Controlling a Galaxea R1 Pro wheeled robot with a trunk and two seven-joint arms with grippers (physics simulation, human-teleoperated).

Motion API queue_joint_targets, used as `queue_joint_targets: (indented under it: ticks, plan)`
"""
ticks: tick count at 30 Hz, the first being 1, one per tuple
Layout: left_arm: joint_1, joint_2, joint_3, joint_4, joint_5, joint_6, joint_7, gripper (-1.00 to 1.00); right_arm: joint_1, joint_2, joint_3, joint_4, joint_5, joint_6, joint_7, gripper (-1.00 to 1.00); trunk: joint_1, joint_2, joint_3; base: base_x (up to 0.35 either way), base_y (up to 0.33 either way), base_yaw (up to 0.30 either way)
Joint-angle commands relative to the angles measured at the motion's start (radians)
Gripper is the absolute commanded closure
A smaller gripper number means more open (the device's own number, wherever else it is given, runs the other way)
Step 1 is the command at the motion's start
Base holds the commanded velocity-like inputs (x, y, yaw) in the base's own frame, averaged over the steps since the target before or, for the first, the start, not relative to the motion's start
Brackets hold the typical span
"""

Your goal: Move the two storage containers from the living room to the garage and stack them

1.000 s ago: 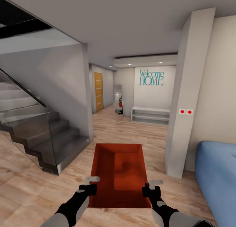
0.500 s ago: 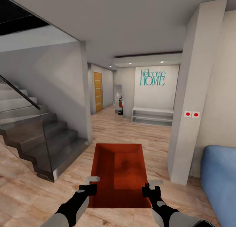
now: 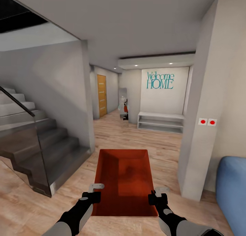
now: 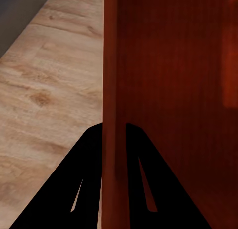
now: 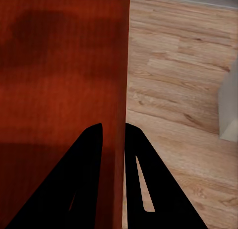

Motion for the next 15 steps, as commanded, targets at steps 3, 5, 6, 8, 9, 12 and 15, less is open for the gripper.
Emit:
queue_joint_targets:
  ticks: [3, 5, 6, 8, 9, 12, 15]
  plan:
    - [0.000, 0.000, -0.009, -0.002, 0.007, 0.006, 0.014, 1.00, -0.001, 0.001, -0.023, 0.001, -0.019, -0.004, -0.005, 1.00, 0.001, -0.001, -0.002, 0.322, 0.000, 0.000]
    - [0.000, -0.001, -0.009, -0.002, 0.007, 0.006, 0.014, 1.00, -0.001, 0.001, -0.023, 0.001, -0.019, -0.005, -0.005, 1.00, 0.001, -0.001, -0.002, 0.322, 0.000, 0.000]
    - [0.000, -0.001, -0.009, -0.002, 0.007, 0.006, 0.014, 1.00, -0.001, 0.001, -0.023, 0.001, -0.019, -0.006, -0.005, 1.00, 0.001, -0.001, -0.002, 0.322, 0.000, 0.000]
    - [0.000, 0.000, -0.009, -0.002, 0.007, 0.006, 0.014, 1.00, -0.001, 0.001, -0.023, 0.001, -0.019, -0.006, -0.005, 1.00, 0.001, -0.001, -0.002, 0.322, 0.000, 0.000]
    - [0.000, 0.000, -0.009, -0.002, 0.007, 0.006, 0.014, 1.00, -0.001, 0.001, -0.023, 0.001, -0.019, -0.006, -0.005, 1.00, 0.001, -0.001, -0.002, 0.322, 0.000, 0.000]
    - [0.000, 0.000, -0.009, -0.002, 0.007, 0.006, 0.014, 1.00, -0.001, 0.001, -0.023, 0.001, -0.019, -0.006, -0.005, 1.00, 0.001, -0.001, -0.002, 0.322, 0.000, 0.000]
    - [0.000, 0.000, -0.009, -0.002, 0.007, 0.006, 0.014, 1.00, -0.001, 0.001, -0.023, 0.001, -0.019, -0.006, -0.005, 1.00, 0.001, -0.001, -0.002, 0.322, 0.000, 0.000]
